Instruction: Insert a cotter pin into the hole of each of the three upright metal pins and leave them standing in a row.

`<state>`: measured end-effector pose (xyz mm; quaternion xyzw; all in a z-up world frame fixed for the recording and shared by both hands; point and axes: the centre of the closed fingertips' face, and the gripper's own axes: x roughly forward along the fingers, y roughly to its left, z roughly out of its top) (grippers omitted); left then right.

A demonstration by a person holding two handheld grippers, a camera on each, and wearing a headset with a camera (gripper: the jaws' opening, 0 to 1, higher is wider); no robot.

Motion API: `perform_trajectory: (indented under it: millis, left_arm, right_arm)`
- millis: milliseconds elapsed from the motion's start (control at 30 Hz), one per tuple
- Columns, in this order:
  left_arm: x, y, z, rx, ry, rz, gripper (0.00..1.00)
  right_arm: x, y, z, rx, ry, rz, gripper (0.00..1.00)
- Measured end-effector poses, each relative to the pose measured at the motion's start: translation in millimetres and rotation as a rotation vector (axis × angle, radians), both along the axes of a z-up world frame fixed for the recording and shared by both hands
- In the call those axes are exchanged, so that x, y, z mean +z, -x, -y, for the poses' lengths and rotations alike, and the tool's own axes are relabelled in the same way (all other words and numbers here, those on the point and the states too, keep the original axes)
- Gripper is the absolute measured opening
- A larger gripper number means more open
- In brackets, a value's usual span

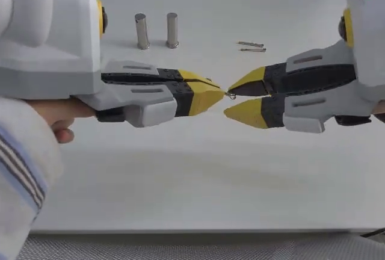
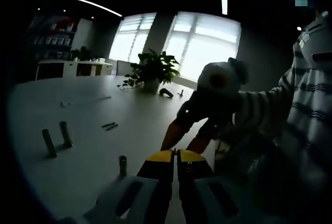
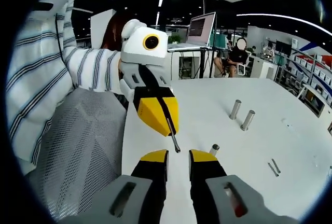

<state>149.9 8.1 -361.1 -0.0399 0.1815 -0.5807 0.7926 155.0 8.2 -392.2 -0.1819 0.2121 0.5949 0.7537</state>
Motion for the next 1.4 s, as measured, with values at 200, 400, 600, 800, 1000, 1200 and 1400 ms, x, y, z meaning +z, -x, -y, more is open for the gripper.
perform_trajectory:
  millis: [200,400,600,800,1000,1200,1400]
  left_arm:
    - [-1.6,2.8,0.5,-0.043,-0.032,0.058,0.0]
    - [-5.5,3.8,1.0,-0.081,-0.057,0.098,0.0]
    - [-12.1,7.1,0.2,-0.119,-0.101,0.125,0.0]
    - [-15.7,11.2,1.6,-0.15,-0.136,0.142,0.0]
    - [-18.5,12.6,2.1,-0.174,-0.157,0.16,0.0]
    - [-19.1,10.9,3.1,-0.165,-0.163,0.152,0.0]
    - [-26.5,8.8,0.2,-0.173,-0.213,0.175,0.0]
  right_arm:
    - [2.3,4.9,-2.4,0.003,-0.016,-0.004,0.02]
    - [3.4,9.3,-2.2,0.011,-0.027,-0.022,0.0]
    - [5.8,12.5,-0.9,0.02,-0.033,-0.03,0.0]
    - [4.2,18.0,-1.1,0.043,-0.013,-0.04,0.0]
    - [3.8,20.7,0.8,0.074,0.015,-0.009,0.0]
    - [5.4,20.2,2.3,0.077,0.009,-0.016,0.0]
    - [6.0,19.5,4.5,0.074,0.002,-0.013,0.0]
